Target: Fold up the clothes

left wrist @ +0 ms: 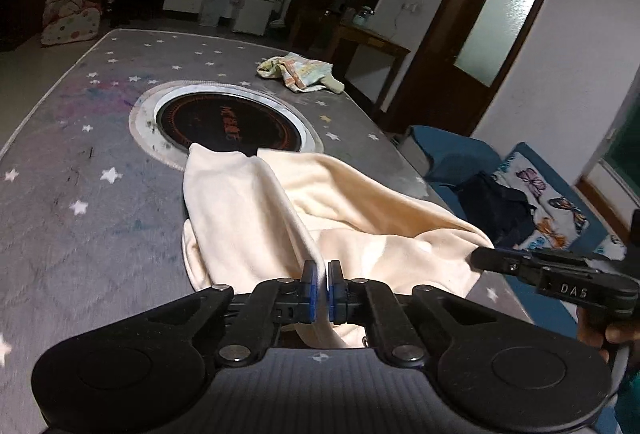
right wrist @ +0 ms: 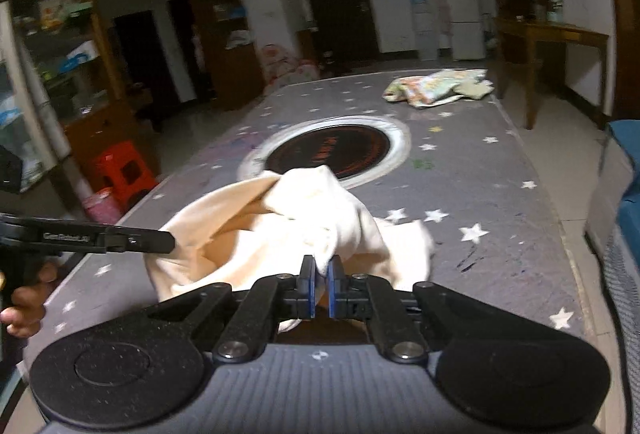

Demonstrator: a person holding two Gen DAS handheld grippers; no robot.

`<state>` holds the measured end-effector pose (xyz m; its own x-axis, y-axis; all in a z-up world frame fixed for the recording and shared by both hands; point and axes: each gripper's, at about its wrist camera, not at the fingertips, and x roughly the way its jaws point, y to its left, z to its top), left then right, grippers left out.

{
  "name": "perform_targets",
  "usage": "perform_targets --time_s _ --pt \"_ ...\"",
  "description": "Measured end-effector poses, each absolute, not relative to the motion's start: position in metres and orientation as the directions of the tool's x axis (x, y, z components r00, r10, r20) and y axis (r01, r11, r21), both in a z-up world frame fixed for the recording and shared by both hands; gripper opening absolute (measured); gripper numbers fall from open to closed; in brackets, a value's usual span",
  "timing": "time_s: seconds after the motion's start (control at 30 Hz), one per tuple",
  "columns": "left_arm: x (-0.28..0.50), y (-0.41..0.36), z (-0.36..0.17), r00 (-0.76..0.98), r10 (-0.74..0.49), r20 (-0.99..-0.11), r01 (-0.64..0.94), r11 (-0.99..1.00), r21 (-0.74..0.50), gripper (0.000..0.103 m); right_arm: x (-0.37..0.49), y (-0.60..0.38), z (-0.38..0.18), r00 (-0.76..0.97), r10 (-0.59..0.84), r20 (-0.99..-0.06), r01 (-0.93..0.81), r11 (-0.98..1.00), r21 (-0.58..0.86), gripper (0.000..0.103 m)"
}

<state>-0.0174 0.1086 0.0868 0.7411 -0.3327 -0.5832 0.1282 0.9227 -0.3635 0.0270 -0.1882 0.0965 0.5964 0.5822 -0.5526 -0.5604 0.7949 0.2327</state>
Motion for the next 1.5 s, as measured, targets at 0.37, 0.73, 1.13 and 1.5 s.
perform_targets --time_s 0.37,0.73,1.13,1.5 --pt "-0.092 0.118 0.068 0.672 -0.418 -0.611 0.206 0.898 -0.388 0.006 -0.034 -0.183 0.106 0.376 0.723 -0.58 -0.788 0.579 0.21 0.012" --pt "-0.111 0.13 0.052 0.673 -0.392 -0.628 0.146 0.902 -0.406 0.007 0.018 -0.142 0.109 0.48 0.646 -0.594 -0.729 0.67 0.14 0.036" --pt "-0.116 0.139 0.049 0.683 -0.347 -0.643 0.086 0.912 -0.401 0.008 0.099 -0.057 0.061 0.428 0.618 -0.659 -0.723 0.672 0.16 0.05" --pt "-0.111 0.142 0.058 0.701 -0.31 -0.642 0.073 0.927 -0.368 0.019 0.095 -0.072 0.06 0.487 0.589 -0.645 -0.678 0.721 0.146 0.006"
